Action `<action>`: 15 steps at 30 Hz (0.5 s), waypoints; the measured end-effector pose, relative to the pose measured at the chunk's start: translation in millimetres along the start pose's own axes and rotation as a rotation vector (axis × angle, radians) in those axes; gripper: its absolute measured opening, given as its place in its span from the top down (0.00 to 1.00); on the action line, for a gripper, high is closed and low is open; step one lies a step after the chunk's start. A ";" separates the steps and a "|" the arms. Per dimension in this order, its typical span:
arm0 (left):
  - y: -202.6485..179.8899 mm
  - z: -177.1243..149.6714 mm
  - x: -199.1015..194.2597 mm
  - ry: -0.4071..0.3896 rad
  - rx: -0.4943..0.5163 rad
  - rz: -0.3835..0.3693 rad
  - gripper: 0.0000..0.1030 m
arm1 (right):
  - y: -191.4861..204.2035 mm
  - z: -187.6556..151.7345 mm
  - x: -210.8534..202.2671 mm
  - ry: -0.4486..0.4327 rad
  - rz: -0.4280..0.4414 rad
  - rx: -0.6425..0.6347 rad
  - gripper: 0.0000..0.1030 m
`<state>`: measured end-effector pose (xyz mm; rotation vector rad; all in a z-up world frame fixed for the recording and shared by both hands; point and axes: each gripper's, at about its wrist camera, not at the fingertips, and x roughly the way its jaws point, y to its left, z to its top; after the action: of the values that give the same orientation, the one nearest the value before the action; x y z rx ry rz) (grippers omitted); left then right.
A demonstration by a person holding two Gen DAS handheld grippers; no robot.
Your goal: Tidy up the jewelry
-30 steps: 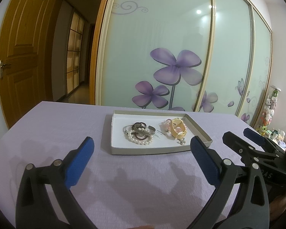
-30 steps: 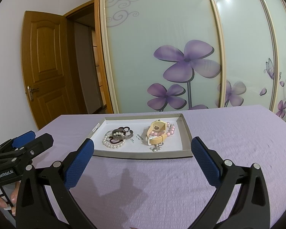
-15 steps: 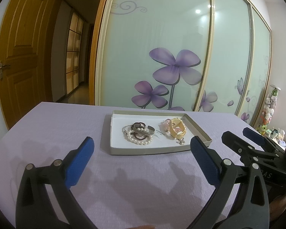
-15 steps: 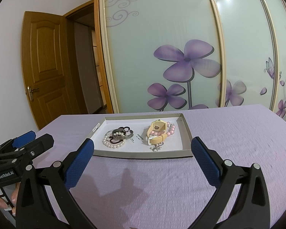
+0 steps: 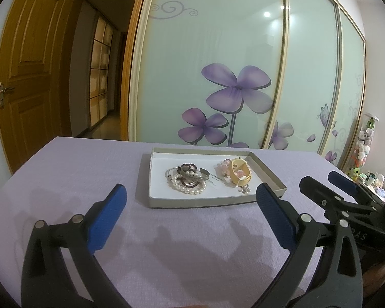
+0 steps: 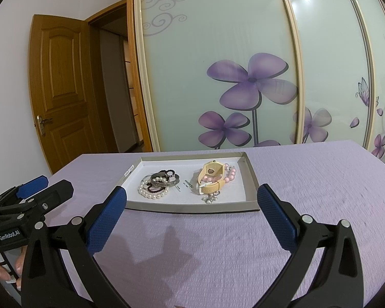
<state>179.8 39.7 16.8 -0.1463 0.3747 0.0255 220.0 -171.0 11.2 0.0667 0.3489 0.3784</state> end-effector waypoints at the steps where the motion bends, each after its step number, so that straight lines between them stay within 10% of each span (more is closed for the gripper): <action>1: 0.1 0.1 -0.1 0.000 0.000 0.000 0.02 | 0.7 0.1 0.0 0.000 0.000 0.000 0.01; 15: 0.8 -4.6 1.2 0.009 -0.002 -0.005 0.02 | 0.0 0.5 -0.1 0.002 0.000 0.000 0.01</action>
<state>179.3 39.8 12.0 -0.1494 0.3831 0.0205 220.1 -171.0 11.7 0.0666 0.3512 0.3780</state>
